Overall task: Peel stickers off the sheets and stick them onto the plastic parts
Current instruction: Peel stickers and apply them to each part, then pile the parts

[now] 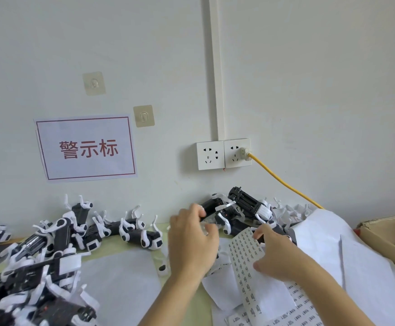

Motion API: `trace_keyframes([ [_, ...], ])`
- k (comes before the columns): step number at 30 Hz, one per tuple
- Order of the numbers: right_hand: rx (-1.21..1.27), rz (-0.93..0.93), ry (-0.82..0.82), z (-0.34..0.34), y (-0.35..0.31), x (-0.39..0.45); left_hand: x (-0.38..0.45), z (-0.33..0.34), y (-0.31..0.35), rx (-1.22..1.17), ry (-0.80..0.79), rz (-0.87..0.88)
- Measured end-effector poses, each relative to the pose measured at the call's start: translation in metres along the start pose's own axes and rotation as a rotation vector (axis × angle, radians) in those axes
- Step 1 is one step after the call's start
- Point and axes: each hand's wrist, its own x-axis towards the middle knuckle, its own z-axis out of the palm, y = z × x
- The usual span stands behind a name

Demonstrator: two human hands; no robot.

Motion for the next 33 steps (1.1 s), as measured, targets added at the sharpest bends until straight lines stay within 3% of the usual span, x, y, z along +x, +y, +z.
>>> trace_keyframes([
  [2,0.127,-0.011,0.039,-0.005,0.0,0.0,0.003,0.005,0.017,-0.123,-0.128,-0.105],
  [4,0.274,-0.044,0.094,-0.01,0.001,0.001,-0.001,0.01,0.025,-0.277,-0.14,-0.204],
  [8,0.496,-0.134,0.175,-0.014,0.0,0.002,-0.023,0.021,0.014,-0.405,-0.24,-0.228],
  [11,0.595,-0.19,0.292,-0.012,-0.006,0.0,-0.025,0.019,0.0,-0.456,-0.237,-0.327],
  [15,0.646,-0.24,0.37,-0.009,-0.012,-0.001,-0.017,0.016,-0.002,-0.813,-0.282,-0.631],
  [17,0.677,-0.263,0.392,-0.007,-0.014,-0.001,-0.016,0.015,0.001,-0.889,-0.357,-0.635],
  [21,0.727,-0.305,0.368,-0.002,-0.018,-0.001,-0.018,0.012,0.002,-1.039,-0.416,-0.617],
  [25,0.696,-0.212,0.316,0.003,-0.019,0.003,-0.015,0.011,-0.002,-1.17,-0.314,-0.682],
  [28,0.569,-0.184,0.252,0.004,-0.017,0.002,-0.014,0.013,-0.005,-1.134,-0.265,-0.679],
  [33,0.71,-0.176,0.116,0.008,-0.021,-0.003,-0.016,0.018,-0.006,-1.078,-0.271,-0.646],
])
